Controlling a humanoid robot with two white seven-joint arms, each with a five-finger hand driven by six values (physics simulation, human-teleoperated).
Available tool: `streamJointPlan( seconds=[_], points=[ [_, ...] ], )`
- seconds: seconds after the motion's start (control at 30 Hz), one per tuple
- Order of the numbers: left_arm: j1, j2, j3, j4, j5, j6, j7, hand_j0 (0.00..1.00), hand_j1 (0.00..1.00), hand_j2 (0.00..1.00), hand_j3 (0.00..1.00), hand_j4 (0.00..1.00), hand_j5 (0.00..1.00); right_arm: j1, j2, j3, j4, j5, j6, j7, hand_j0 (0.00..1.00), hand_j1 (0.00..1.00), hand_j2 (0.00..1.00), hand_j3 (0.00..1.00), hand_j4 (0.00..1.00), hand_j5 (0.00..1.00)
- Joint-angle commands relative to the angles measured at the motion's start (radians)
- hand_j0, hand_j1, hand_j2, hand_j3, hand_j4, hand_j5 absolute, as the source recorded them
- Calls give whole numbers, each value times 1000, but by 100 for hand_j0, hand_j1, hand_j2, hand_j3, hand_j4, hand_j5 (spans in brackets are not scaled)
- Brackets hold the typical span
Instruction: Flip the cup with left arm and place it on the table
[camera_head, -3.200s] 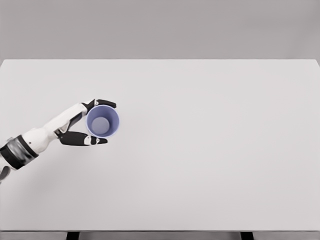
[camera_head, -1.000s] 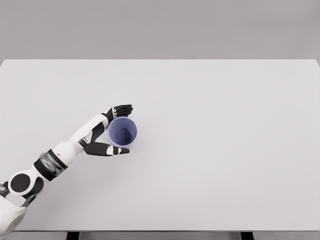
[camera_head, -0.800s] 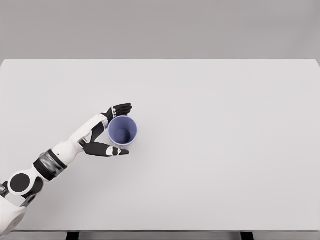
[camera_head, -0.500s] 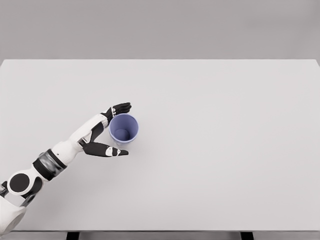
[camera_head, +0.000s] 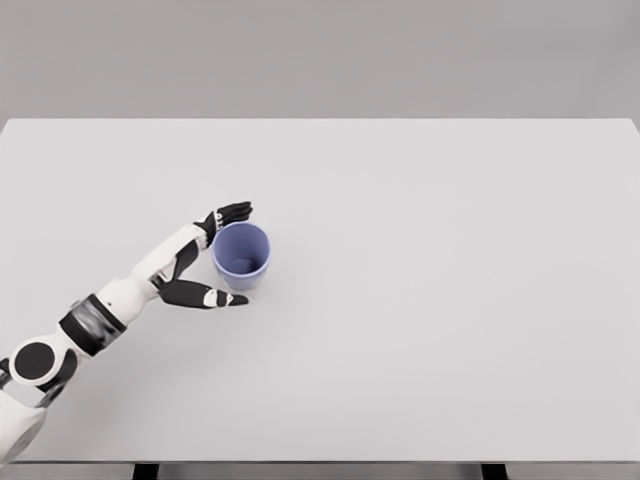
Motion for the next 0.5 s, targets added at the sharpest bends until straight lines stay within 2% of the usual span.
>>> streamJointPlan(
  seconds=[0.0,0.47],
  points=[
    [0,4,10,6,-1,0,0,100,100,100,100,100,100,0,0,0,0,0,0,0,100,100,100,100,100,100],
    [0,4,24,17,-15,0,2,100,100,100,100,100,100,-2,0,0,1,0,0,0,100,100,100,100,100,100]
  ],
)
